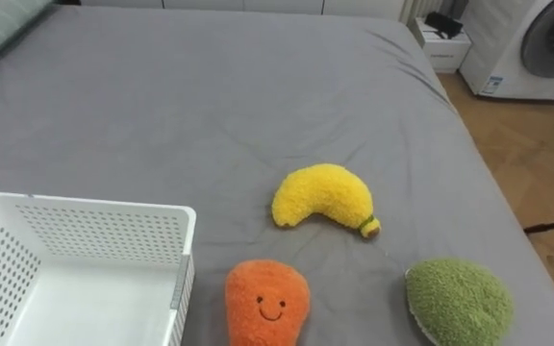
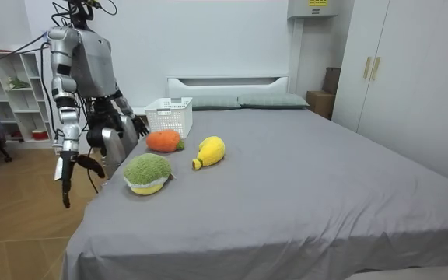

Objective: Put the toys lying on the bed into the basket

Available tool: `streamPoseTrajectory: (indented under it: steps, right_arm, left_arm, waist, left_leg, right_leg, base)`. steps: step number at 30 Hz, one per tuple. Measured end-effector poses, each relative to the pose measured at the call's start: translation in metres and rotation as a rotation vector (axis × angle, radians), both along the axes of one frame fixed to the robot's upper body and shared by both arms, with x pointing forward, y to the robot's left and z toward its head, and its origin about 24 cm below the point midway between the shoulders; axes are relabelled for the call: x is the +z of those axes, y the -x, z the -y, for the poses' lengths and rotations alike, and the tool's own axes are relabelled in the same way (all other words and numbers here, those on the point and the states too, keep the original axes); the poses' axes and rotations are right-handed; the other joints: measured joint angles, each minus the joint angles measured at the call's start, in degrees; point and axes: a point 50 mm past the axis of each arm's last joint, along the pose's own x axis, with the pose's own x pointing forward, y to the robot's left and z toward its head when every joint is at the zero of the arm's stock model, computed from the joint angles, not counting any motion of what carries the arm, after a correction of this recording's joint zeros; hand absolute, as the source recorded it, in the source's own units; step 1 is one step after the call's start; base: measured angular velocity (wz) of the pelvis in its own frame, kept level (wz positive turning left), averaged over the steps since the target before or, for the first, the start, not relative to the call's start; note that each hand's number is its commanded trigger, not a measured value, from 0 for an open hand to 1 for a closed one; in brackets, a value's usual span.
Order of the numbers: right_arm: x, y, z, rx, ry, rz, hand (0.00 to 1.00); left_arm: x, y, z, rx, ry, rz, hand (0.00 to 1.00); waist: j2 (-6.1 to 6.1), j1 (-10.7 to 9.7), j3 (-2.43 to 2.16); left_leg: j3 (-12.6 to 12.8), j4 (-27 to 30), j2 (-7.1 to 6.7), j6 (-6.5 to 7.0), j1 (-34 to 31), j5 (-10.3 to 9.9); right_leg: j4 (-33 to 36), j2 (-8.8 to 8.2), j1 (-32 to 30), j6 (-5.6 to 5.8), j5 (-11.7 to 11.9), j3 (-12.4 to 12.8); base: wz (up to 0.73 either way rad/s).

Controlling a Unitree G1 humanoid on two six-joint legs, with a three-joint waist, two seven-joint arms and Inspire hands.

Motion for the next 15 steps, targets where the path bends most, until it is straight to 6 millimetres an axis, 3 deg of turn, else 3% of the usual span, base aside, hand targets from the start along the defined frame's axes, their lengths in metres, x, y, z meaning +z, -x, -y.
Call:
streamPoseTrajectory:
  steps: [3,7,10,15]
  right_arm:
    - [0.01,-0.028,0.006,0.041,0.05,0.087,0.0]
    - [0.028,-0.068,0.005,0.186,0.127,0.208,0.0]
    - [0.042,-0.094,-0.002,0.341,0.191,0.265,0.0]
    - [0.057,-0.124,-0.019,0.51,0.24,0.343,0.0]
  left_arm:
    - [0.0,-0.003,0.001,-0.009,0.001,0.013,0.0]
    - [0.0,-0.01,0.003,-0.034,0.003,0.026,0.0]
    - [0.0,-0.015,0.006,-0.072,0.004,0.031,0.0]
    - [0.0,-0.017,0.008,-0.089,0.006,0.032,0.0]
  waist:
    - [-0.04,0.64,-0.17]
    - [0.21,1.42,0.01]
    - [0.35,2.97,0.07]
    - [0.66,3.51,0.08]
  left_leg:
    - [0.19,-0.14,0.0,0.01,-0.01,0.0]
    - [0.3,0.19,0.01,0.03,-0.62,0.02]
    - [0.38,0.17,0.01,0.04,-1.16,0.02]
    - [0.43,0.18,0.03,0.04,-1.46,0.02]
  right_leg:
    - [-0.06,-0.02,-0.26,0.01,0.02,0.01]
    - [0.0,-0.05,-0.75,0.02,0.03,-0.05]
    - [-0.08,-0.09,-1.07,0.04,0.02,-0.22]
    - [-0.1,-0.12,-0.97,0.05,0.03,-0.45]
  base:
    - [0.0]
    - [0.01]
    - [0.03]
    - [0.0]
